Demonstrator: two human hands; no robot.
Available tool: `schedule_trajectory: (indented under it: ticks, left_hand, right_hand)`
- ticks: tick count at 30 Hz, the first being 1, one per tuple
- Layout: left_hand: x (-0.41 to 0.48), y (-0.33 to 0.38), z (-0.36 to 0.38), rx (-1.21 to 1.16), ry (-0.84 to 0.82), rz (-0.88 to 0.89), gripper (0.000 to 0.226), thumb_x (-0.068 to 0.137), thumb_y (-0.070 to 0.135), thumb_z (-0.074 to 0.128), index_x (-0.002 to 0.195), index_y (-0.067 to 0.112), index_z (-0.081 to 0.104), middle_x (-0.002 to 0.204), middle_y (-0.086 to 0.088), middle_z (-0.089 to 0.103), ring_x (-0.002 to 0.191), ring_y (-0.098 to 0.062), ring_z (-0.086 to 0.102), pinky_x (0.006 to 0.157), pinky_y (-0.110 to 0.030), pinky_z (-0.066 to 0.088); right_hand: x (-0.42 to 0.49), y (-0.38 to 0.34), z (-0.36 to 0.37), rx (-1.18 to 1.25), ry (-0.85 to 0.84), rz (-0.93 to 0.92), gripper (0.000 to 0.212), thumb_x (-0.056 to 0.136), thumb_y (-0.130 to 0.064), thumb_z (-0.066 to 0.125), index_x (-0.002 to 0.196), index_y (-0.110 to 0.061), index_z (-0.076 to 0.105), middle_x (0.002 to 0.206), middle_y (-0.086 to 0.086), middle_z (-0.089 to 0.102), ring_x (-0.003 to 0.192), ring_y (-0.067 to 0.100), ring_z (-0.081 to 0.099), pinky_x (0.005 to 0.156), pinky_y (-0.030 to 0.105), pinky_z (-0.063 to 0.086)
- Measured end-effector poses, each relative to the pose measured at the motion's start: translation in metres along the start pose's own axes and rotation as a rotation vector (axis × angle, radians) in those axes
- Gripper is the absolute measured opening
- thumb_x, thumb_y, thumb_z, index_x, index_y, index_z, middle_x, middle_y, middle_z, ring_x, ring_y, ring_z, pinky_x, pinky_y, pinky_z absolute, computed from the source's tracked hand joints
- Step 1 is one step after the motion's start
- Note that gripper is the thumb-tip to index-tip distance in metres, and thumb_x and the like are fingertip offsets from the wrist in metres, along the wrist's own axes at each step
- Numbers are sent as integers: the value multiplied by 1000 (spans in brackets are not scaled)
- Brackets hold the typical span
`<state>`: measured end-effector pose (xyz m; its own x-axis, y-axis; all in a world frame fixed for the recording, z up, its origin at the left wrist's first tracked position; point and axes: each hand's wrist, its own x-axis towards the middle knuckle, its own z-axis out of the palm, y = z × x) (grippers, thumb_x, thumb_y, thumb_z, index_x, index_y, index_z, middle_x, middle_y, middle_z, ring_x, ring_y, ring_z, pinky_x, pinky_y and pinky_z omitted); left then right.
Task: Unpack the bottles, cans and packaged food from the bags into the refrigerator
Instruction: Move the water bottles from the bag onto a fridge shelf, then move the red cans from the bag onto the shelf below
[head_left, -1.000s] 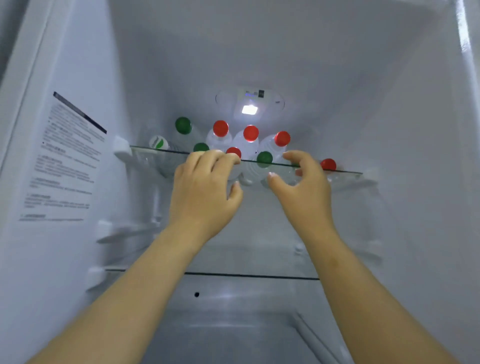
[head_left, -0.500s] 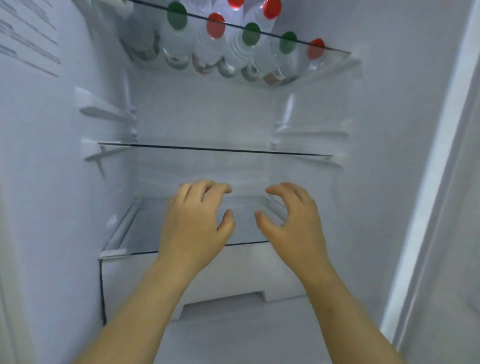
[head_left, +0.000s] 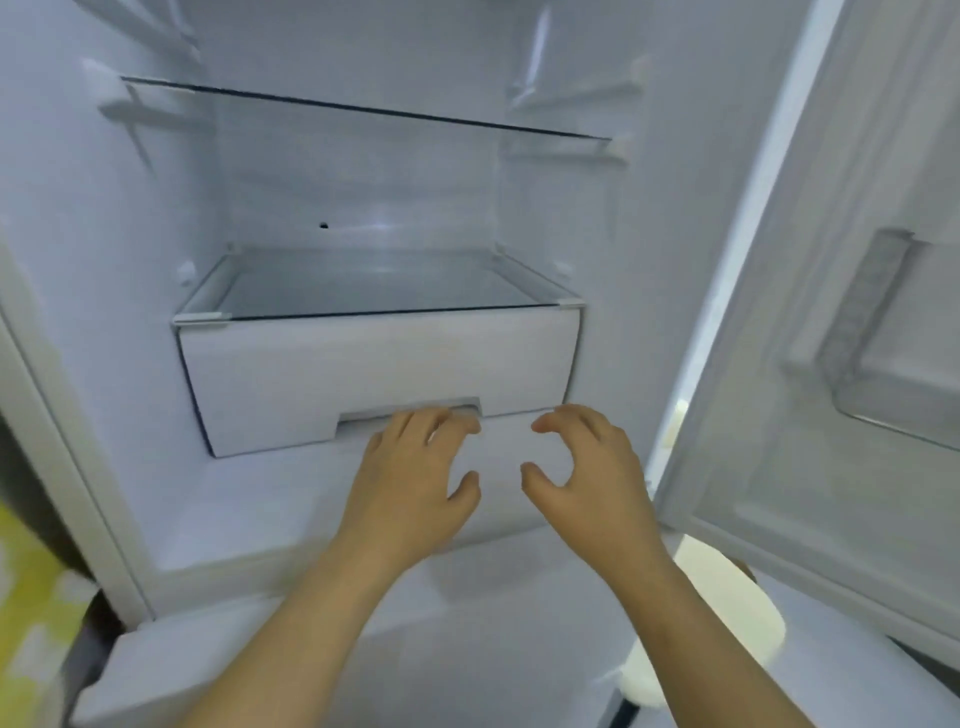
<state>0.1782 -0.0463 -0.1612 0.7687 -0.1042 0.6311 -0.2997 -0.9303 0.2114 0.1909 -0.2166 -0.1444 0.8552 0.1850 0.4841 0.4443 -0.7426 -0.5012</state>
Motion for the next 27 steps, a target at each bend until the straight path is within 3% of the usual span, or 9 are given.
schedule_trajectory:
  ticks: [5, 10, 14, 20, 27]
  left_hand:
    - [-57, 54, 15, -62, -154, -13, 43, 72, 37, 44, 104, 18, 64, 99, -2, 64, 91, -27, 59, 70, -37, 52]
    - [-116, 111, 38, -145, -384, -25, 39, 87, 32, 54, 125, 23, 54, 126, 2, 51, 121, -22, 43, 96, -34, 37]
    - [-138, 151, 56, -196, -524, 60, 42, 90, 32, 51, 132, 25, 47, 134, 4, 44, 127, -19, 37, 100, -30, 32]
    - [-136, 211, 88, -317, -670, 287, 43, 90, 30, 53, 132, 23, 48, 134, 4, 47, 123, -19, 40, 98, -29, 35]
    - [-134, 292, 119, -412, -834, 720, 42, 93, 36, 45, 135, 29, 39, 138, 9, 39, 126, -13, 34, 101, -25, 31]
  right_hand:
    - [-82, 27, -16, 18, -120, 104, 38, 83, -24, 59, 121, -24, 54, 134, -9, 43, 122, 12, 40, 97, 19, 30]
    - [-170, 60, -31, -38, -177, 280, 41, 85, -30, 59, 125, -26, 51, 136, -10, 43, 121, 13, 41, 97, 23, 32]
    - [-222, 80, -53, -94, -165, 413, 42, 86, -32, 58, 127, -26, 49, 135, -10, 44, 118, 14, 41, 91, 21, 30]
    - [-277, 105, -87, -190, -81, 675, 43, 87, -33, 55, 129, -26, 48, 138, -9, 42, 122, 14, 41, 97, 22, 32]
    - [-337, 119, -127, -291, 129, 1088, 44, 85, -34, 54, 128, -28, 47, 138, -9, 40, 126, 15, 37, 104, 28, 31]
